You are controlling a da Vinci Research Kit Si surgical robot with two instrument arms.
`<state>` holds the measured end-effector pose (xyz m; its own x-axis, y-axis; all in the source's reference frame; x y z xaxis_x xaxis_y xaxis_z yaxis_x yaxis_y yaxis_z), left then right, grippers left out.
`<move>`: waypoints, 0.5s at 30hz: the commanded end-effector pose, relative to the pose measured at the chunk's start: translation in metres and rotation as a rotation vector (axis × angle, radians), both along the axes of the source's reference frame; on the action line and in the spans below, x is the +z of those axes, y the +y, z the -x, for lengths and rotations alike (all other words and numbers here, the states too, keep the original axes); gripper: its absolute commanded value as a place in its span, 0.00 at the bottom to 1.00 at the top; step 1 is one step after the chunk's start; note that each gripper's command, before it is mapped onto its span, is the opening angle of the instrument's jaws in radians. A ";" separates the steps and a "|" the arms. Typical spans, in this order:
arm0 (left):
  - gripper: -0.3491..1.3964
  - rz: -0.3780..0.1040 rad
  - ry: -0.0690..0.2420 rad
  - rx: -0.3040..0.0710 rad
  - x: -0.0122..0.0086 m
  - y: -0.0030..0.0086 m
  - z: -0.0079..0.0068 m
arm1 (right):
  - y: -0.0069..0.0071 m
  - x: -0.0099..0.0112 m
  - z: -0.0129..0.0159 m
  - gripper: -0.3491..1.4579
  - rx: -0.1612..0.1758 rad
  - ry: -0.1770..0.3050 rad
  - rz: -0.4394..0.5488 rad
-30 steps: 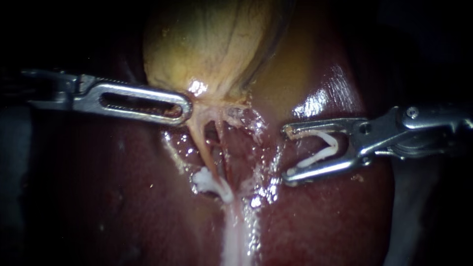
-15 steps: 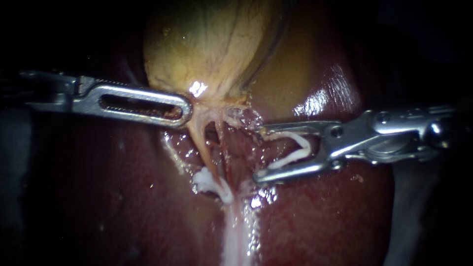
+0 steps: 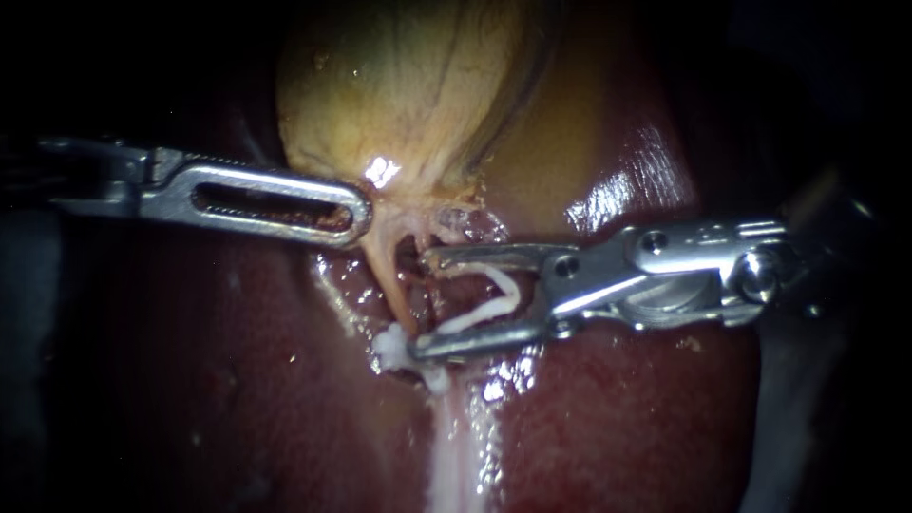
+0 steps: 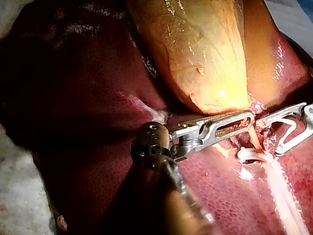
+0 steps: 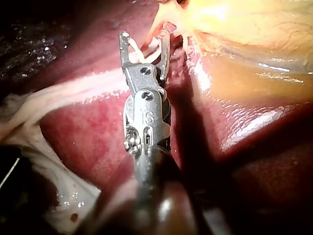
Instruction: Clipping third clip left tube
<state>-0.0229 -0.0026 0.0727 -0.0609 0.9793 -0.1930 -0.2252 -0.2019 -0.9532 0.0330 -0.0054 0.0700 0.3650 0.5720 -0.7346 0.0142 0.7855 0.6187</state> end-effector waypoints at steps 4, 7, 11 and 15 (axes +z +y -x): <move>0.00 0.000 0.000 -0.001 0.0000 0.0000 0.0001 | -0.0004 0.0006 -0.0009 0.47 -0.004 0.002 -0.005; 0.00 0.000 0.001 -0.002 -0.0002 -0.0001 0.0002 | -0.0008 0.0014 -0.0017 0.47 -0.001 0.003 -0.013; 0.00 0.000 0.001 -0.002 -0.0003 -0.0002 0.0003 | -0.0015 0.0027 -0.0025 0.47 -0.004 -0.003 -0.024; 0.00 0.000 0.002 -0.003 -0.0003 -0.0002 0.0005 | -0.0019 0.0036 -0.0034 0.47 -0.008 -0.001 -0.040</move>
